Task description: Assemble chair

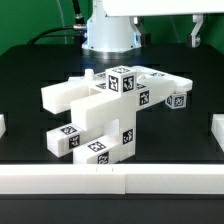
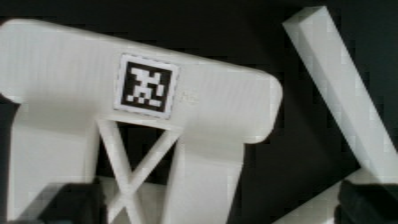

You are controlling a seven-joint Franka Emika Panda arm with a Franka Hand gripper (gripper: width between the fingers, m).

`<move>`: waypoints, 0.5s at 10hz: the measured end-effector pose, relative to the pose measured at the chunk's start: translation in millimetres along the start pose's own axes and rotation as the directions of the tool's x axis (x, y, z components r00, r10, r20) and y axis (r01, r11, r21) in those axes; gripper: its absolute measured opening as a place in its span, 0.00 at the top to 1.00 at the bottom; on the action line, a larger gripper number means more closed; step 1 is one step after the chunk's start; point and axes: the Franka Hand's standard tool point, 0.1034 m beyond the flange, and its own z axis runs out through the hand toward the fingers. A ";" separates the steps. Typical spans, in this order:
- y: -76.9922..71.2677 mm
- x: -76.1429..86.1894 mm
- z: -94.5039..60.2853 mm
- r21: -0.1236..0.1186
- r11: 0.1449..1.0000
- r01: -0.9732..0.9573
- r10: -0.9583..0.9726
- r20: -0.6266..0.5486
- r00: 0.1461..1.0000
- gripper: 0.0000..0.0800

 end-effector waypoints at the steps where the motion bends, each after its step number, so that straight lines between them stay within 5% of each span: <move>1: -0.8 -0.9 0.0 0.000 1.000 0.002 -0.002 0.000 1.000 0.19; 4: -17.3 -54.9 -3.7 0.023 0.995 0.093 -0.092 -0.033 0.995 0.19; 5: -20.6 -80.3 -2.0 0.009 0.998 0.065 -0.064 -0.030 0.997 0.19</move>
Offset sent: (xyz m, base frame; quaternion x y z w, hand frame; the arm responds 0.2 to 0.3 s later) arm -0.0567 0.0501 0.0078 0.0239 0.0388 -0.0621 0.9970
